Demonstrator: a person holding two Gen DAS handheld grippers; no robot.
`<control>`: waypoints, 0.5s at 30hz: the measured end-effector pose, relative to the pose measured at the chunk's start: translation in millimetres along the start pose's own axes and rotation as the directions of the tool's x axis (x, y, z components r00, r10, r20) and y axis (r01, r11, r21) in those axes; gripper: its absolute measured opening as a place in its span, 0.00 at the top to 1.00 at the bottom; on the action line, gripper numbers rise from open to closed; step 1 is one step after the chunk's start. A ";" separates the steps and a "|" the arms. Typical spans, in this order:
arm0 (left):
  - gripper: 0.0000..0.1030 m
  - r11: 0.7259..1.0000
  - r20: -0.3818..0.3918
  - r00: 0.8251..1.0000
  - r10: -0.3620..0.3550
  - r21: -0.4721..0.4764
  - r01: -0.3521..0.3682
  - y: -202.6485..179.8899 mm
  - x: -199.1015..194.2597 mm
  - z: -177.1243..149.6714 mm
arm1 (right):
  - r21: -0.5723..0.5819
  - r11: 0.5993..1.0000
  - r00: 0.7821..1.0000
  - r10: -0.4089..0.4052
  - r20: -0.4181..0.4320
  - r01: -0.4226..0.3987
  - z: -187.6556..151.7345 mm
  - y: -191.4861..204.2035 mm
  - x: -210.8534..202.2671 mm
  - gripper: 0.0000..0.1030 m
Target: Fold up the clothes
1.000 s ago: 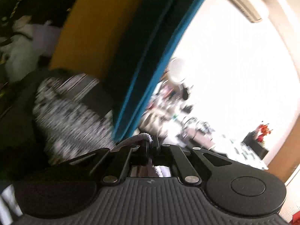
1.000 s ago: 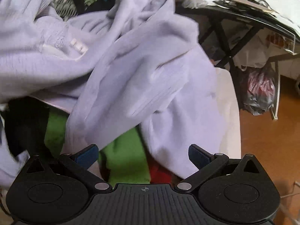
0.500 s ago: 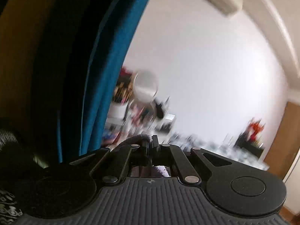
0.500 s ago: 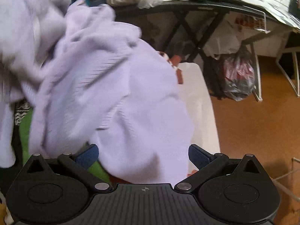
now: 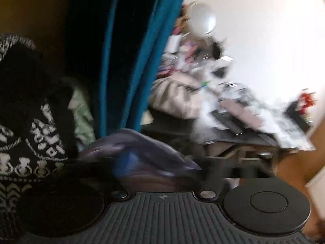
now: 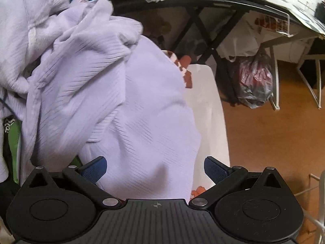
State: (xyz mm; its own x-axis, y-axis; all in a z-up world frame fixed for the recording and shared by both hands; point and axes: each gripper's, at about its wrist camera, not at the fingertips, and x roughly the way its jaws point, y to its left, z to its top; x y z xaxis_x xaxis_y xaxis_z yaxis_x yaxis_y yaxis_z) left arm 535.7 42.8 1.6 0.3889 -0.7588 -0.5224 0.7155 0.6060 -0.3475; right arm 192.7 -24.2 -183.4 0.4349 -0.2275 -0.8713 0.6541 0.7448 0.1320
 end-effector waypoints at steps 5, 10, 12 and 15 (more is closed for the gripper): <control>0.00 0.987 0.026 0.993 -0.113 0.117 0.109 -9.5 -58.2 15.8 | -0.043 0.999 1.000 0.028 -0.002 -0.028 7.7 16.8 7.3 0.01; 0.01 0.979 0.017 0.998 -0.057 0.199 0.052 4.2 -111.5 -23.3 | -0.083 0.996 0.999 0.044 -0.005 -0.044 9.8 31.2 9.8 0.01; 0.00 0.966 -0.024 1.000 -0.009 0.257 0.015 8.6 -122.6 -54.4 | -0.091 0.995 0.999 0.045 -0.010 -0.046 9.1 33.9 11.2 0.01; 0.00 0.953 -0.100 0.993 0.069 0.301 -0.036 16.3 -129.8 -100.8 | -0.090 0.995 0.999 0.043 -0.026 -0.045 6.3 35.3 12.4 0.01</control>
State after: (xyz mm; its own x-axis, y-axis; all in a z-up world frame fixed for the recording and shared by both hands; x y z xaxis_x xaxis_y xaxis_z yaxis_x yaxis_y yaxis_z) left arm 438.3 175.2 -14.8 0.3772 -0.6875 -0.6205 0.8427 0.5327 -0.0779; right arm 225.1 -4.7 -186.5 0.4464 -0.1793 -0.8767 0.5755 0.8077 0.1279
